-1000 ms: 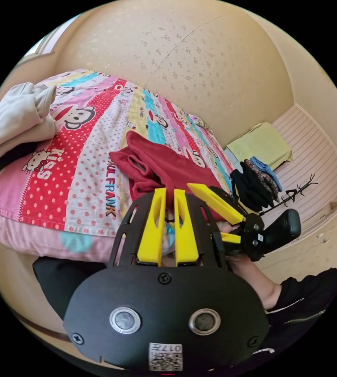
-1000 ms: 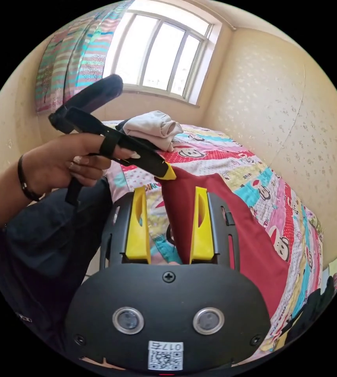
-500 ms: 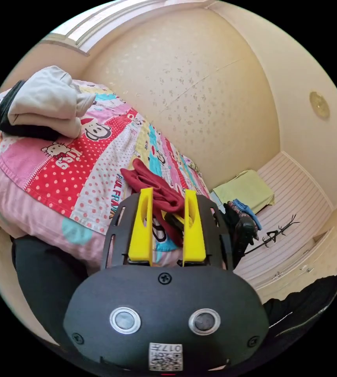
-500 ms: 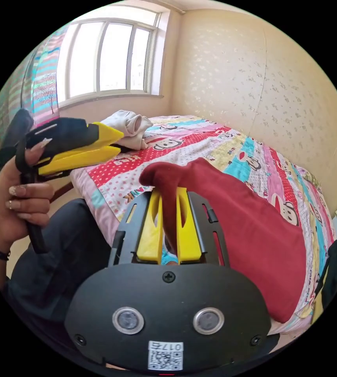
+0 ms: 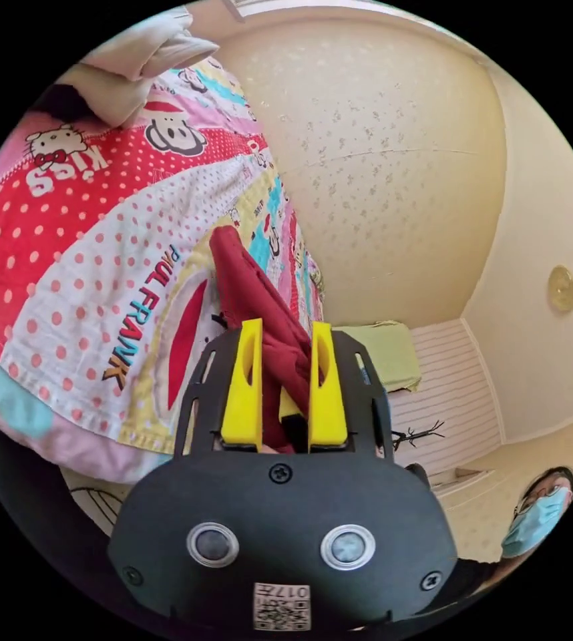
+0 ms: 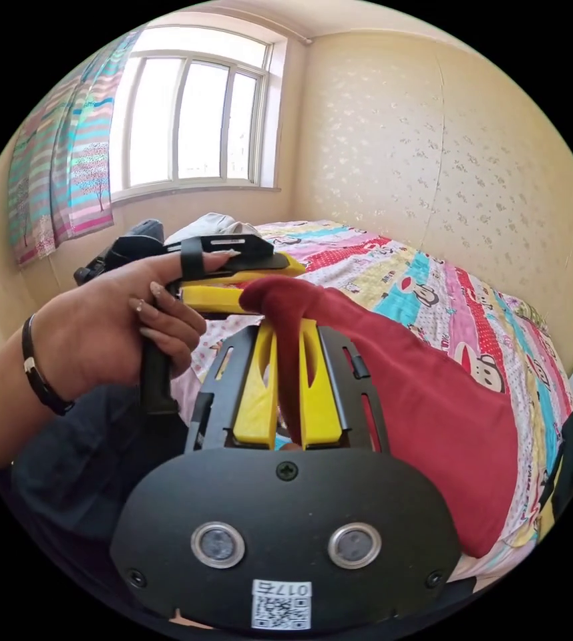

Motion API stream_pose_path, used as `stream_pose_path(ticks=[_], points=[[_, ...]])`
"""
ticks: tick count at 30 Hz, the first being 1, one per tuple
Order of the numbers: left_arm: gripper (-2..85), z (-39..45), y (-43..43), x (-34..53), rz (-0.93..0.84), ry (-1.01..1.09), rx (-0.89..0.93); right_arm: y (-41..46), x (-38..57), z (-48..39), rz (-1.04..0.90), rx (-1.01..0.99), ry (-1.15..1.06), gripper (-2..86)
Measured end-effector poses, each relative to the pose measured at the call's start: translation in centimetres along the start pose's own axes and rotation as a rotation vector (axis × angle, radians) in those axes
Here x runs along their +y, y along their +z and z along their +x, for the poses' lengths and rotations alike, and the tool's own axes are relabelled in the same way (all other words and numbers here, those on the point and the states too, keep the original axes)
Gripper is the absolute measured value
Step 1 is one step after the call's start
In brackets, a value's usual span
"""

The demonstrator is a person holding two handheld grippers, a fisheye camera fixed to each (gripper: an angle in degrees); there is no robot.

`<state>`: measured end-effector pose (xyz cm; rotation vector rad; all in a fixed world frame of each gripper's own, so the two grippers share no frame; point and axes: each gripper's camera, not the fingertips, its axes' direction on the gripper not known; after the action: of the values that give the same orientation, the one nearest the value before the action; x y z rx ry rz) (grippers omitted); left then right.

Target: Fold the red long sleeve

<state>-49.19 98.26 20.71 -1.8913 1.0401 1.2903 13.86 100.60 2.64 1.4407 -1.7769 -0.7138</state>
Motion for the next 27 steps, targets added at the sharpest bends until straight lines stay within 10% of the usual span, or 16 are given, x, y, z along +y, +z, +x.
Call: stream_pose_path(ticks=[11,15,24,27], points=[[2.9,19.4,22.1,16.0,-0.395,0.805,-0.023,-15.4,9.0,18.6,0.280,0.193,0.615,5.3],[3.7,19.6,29.8,24.1,-0.424,0.978,-0.360,-15.2,17.1,25.4,-0.007,0.229,0.960,4.7],[0.1,14.4,43.4,35.3,-0.618,1.214,-0.789,-17.7,19.7,27.8,0.176,0.105,1.091,6.0],[-0.7,12.3,42.9,39.1,-0.423,1.312,-0.773,-19.7,20.7,29.6,0.276,-0.037,1.148,7.2]])
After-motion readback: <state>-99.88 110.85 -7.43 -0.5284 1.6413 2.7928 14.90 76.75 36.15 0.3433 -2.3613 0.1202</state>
